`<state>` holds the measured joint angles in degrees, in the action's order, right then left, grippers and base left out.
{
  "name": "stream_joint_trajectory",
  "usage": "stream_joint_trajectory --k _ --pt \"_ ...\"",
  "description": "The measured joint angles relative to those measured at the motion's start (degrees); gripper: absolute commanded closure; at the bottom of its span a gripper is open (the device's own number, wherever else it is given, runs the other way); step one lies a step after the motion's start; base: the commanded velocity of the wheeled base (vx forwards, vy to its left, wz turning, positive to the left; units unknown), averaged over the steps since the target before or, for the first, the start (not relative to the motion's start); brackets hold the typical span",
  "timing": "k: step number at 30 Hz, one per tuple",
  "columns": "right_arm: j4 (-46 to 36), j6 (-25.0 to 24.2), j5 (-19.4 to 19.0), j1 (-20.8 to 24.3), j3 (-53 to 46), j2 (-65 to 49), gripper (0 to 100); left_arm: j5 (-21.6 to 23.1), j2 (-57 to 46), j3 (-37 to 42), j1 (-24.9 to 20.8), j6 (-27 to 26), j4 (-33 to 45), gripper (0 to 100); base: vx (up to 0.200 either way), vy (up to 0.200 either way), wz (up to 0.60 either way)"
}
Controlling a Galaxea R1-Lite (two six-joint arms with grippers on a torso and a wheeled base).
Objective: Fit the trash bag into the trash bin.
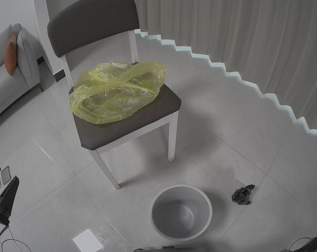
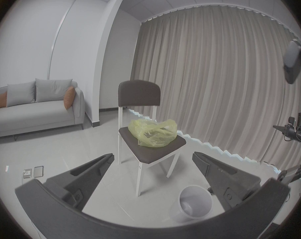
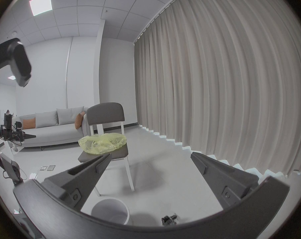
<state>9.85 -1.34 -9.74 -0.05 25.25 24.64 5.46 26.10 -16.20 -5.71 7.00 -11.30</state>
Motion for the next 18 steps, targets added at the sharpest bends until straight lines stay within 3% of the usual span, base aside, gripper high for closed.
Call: stream_joint_trajectory --k 8,18 --pt "4.2 0.3 -1.5 1.7 4.0 11.6 0 -1.7 21.1 -11.1 0.1 0.7 -0.8 0 0.0 0.0 0.0" --pt "5.9 0.3 -2.5 3.3 5.5 17.5 0 -4.8 48.7 -25.9 -0.7 1.8 -1.5 0 0.0 0.0 0.0"
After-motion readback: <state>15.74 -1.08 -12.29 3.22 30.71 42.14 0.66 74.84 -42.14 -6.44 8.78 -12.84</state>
